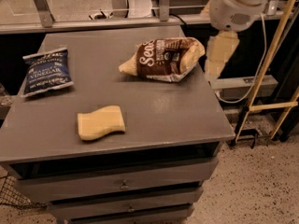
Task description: Move brown chip bag near blue chip bag
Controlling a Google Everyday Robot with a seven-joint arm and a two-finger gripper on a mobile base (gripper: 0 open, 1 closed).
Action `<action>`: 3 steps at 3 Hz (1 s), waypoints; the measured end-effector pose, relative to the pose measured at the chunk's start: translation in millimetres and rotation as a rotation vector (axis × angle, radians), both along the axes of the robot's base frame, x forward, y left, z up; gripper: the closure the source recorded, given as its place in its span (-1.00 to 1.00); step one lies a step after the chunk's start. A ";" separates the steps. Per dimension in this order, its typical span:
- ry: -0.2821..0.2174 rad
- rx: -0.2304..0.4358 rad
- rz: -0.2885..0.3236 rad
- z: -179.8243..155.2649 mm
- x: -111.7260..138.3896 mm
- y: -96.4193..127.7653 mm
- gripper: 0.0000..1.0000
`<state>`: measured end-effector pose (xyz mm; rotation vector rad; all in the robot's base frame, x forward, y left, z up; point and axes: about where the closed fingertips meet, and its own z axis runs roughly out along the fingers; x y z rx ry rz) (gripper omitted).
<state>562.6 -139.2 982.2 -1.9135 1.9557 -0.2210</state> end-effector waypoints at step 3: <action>0.006 0.044 0.228 -54.8 96.3 128.1 -1.00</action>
Offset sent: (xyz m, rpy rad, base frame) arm 0.1125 0.1530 -0.0652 0.0392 -0.0049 0.2789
